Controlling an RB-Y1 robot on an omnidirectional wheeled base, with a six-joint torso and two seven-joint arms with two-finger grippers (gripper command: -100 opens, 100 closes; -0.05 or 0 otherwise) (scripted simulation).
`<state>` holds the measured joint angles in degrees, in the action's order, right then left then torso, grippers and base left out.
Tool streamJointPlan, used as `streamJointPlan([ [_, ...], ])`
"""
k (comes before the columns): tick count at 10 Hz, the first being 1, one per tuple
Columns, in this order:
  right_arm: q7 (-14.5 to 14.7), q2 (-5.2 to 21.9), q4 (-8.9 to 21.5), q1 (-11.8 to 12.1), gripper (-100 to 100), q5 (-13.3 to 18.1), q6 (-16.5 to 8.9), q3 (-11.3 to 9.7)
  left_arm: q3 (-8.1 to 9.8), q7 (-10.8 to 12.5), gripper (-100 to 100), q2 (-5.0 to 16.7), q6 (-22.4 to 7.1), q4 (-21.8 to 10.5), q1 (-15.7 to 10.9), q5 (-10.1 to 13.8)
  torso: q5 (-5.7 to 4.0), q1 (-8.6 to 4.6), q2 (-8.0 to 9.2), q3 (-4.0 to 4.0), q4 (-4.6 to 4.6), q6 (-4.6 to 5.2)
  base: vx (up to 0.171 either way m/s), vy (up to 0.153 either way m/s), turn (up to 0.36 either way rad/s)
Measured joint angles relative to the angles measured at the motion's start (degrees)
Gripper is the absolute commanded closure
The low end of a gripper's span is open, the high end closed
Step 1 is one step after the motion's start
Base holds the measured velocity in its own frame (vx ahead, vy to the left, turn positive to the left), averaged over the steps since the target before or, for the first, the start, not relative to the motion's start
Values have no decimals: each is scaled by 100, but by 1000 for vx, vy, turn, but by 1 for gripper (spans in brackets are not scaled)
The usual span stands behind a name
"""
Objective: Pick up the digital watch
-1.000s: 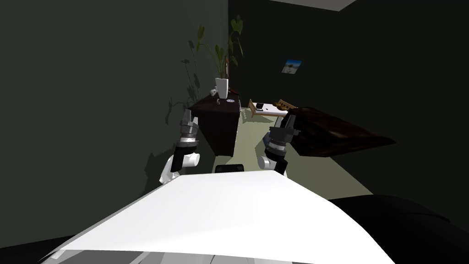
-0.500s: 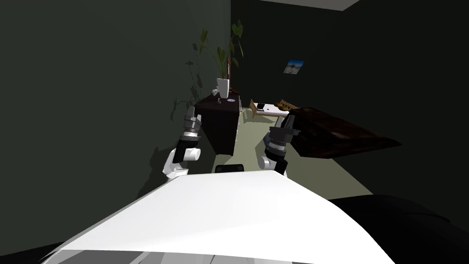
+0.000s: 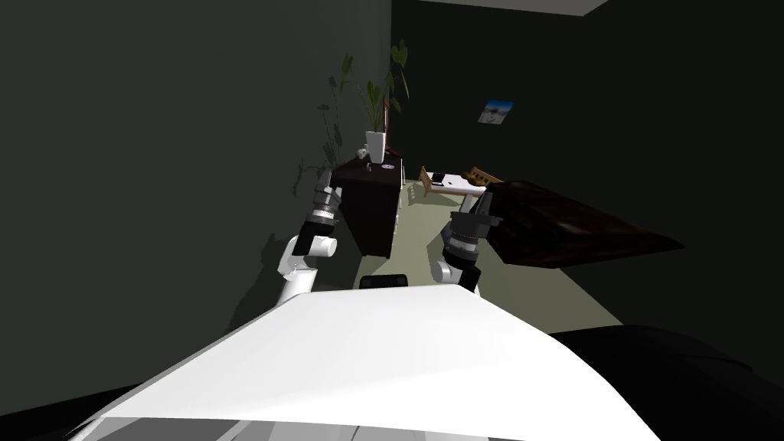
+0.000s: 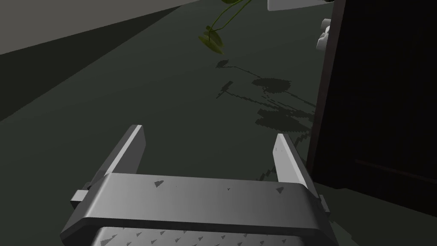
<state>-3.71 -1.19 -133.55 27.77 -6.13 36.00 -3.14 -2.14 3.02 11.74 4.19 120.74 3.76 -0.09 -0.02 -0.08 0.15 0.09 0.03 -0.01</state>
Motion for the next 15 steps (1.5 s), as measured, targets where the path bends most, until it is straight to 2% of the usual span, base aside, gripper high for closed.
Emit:
streamJointPlan([
  [5, 0, 0, 0, 0, 0, 0, 0, 0, -1, 264, -100, 153, -735, -340, -803, 257, 1, 3, -5, -3, -1, 0, -40, -16, 46],
  [8, 0, 0, 0, 0, 0, 0, 0, 0, 11, 448, -100, 257, -1288, -601, -1337, 456, -1, -2, -2, -1, 0, 1, -38, -16, 36],
  [15, 0, 0, 0, 0, 0, 0, 0, 0, 5, 710, -100, 378, -2189, -1130, -2359, 790, 0, 2, -13, -7, -3, 1, -21, -9, 39],
])
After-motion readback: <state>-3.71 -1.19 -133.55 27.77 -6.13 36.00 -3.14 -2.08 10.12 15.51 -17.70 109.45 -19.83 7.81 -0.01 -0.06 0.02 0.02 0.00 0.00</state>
